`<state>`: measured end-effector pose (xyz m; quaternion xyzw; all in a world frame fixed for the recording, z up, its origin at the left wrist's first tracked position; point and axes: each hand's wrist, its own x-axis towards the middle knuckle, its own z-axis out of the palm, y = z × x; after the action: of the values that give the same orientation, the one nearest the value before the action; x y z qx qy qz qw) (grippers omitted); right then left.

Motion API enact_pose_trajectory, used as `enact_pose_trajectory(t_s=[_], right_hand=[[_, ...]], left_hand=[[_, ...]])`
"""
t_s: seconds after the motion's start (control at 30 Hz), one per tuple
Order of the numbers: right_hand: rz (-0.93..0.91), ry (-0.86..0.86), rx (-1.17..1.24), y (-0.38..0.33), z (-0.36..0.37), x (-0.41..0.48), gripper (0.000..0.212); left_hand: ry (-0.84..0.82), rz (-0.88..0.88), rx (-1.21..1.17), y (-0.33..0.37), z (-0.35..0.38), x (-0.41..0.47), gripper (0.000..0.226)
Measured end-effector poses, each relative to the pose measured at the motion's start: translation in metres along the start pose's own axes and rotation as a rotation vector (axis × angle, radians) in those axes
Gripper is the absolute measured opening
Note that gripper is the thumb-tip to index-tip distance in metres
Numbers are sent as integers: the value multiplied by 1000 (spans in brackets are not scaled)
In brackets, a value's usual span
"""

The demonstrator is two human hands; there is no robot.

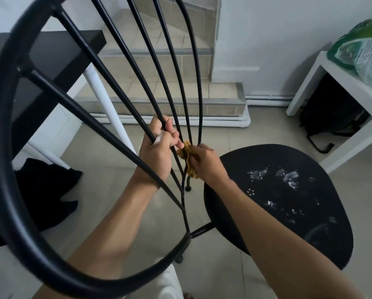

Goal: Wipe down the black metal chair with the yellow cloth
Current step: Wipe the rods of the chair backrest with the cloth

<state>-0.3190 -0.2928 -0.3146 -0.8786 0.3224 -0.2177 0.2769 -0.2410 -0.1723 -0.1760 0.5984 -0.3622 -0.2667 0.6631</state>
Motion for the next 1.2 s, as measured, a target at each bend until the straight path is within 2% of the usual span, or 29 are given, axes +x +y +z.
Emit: enact_pose_trajectory(t_s=[0.17, 0.3, 0.4, 0.47, 0.6, 0.73, 0.87, 1.03, 1.1, 1.2], right_hand=[[-76, -22, -129, 5, 4, -3, 26], [122, -88, -162, 37, -26, -1, 14], [205, 45, -49, 50, -38, 5, 11], [151, 115, 0, 44, -33, 18, 14], [-14, 44, -99, 24, -2, 33, 23], [-29, 49, -155, 25, 7, 26, 25], [118, -37, -241, 57, -15, 17, 21], [315, 26, -277, 68, -28, 29, 17], [332, -69, -362, 55, -22, 35, 13], [266, -144, -453, 30, 0, 30, 24]], left_hand=[[30, 62, 57, -3, 1, 1, 7], [36, 90, 56, -8, 0, 3, 8], [32, 107, 49, -9, 0, 3, 7], [31, 109, 57, -9, 1, 2, 6], [23, 109, 80, -7, 1, 1, 7], [7, 108, 95, -8, 0, 1, 10], [18, 110, 71, -9, 1, 1, 10], [25, 111, 40, -13, 1, 2, 11], [32, 115, 34, -13, 1, 2, 8], [47, 109, 23, -10, 3, 2, 7]])
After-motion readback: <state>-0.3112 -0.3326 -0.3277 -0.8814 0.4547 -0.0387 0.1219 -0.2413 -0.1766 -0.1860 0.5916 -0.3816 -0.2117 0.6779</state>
